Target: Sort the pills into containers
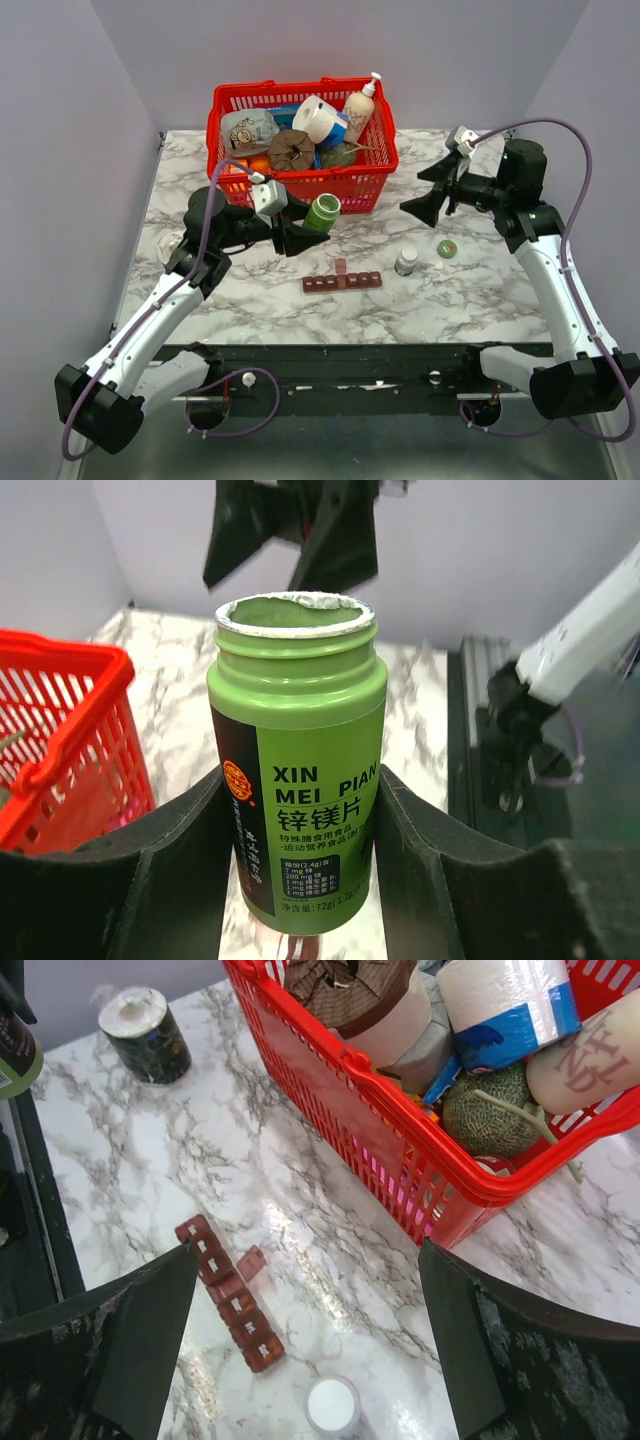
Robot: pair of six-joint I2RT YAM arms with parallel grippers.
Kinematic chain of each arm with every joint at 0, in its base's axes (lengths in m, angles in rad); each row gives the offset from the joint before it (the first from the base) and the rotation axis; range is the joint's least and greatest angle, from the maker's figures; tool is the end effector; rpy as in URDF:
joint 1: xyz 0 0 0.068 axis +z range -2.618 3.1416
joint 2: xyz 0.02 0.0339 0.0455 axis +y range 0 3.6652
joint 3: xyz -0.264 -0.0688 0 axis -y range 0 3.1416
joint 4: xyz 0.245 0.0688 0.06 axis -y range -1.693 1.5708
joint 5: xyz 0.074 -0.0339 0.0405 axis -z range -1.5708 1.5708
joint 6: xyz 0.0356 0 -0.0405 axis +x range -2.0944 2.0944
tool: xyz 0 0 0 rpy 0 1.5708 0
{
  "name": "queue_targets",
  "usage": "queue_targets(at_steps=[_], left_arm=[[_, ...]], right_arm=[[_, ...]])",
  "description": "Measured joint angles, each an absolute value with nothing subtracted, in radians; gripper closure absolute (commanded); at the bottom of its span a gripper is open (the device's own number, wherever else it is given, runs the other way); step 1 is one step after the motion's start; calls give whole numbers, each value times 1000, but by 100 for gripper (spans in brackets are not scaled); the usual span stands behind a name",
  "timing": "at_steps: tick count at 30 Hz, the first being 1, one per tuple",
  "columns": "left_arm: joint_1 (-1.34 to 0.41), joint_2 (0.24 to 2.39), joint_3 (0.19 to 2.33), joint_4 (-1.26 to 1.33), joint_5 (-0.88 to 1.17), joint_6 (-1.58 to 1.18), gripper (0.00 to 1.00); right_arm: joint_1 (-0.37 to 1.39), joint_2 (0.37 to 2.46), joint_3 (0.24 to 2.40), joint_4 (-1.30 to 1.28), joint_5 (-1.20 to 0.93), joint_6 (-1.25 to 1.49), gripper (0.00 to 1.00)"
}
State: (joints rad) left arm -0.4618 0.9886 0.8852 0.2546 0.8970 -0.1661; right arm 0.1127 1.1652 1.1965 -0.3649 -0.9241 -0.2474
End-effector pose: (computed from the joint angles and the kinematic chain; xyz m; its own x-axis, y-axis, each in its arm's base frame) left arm 0.1844 -0.1229 0.3829 -0.0273 -0.1016 -0.9944 0.9786 0.2003 -0.0474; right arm 0.2443 0.0562 0.3925 -0.1154 -0.1616 -0.9801 -0.8719 0.4893 0.0220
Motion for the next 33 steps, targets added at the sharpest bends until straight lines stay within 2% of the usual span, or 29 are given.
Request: queue_targets(at_steps=[9,16,26,33], left_arm=[[-529,959,779,-54,844,176,100],[-605,1040,652,-147,739,350,100],[-673,1253,706,-244,572,470,100],[-683,1327,741,-302,482,500,100]], right_arm=[[-1,1124,1121,-407,-896,-364,0],[-100,1124,980,-393,-883,-368,0],[-117,1124,941,-378,-891,-369,0],[-120,1124,939,-375,-891,-380,0]])
